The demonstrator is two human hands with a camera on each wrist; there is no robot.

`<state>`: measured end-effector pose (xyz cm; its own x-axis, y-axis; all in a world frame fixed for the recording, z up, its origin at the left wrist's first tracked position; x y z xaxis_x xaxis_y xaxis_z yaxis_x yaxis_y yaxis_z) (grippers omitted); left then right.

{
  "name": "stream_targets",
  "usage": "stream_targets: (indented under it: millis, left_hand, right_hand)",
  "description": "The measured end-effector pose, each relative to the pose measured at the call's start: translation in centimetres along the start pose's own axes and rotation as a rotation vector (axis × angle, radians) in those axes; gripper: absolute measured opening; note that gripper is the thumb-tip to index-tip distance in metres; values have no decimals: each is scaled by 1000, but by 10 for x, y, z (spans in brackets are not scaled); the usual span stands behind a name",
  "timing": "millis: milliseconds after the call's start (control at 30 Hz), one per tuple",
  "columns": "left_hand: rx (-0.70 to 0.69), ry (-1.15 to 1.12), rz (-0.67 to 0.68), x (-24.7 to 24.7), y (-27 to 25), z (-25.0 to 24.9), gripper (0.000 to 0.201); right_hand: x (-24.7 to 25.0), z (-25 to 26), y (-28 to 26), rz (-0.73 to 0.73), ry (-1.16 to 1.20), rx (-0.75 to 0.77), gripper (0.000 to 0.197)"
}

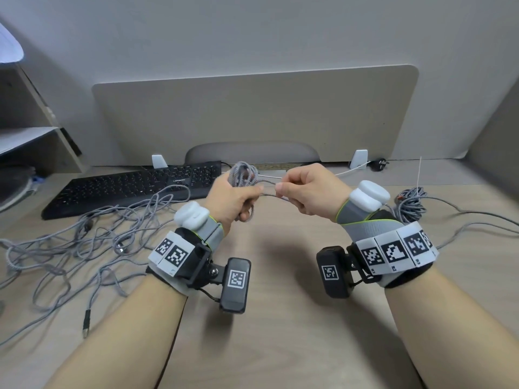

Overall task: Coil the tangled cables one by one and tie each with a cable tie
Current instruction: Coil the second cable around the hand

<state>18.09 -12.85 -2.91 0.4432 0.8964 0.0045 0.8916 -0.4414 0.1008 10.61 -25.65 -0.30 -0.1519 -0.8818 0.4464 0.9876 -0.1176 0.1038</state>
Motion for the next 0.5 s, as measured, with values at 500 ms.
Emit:
stream_targets:
  millis: [500]
  left_hand:
    - [52, -198, -54, -5, 1, 17, 33]
  right_hand:
    - [2, 16, -5, -17, -17, 85, 20]
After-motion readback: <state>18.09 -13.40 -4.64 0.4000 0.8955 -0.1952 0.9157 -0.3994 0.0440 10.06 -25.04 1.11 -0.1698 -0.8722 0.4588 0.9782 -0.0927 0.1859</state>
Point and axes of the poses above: each hand's wrist, its own y-axis towards the middle knuckle, its own x-axis out of the back of the hand, z = x × y, the point moved 10 cm from there along y, towards the middle knuckle
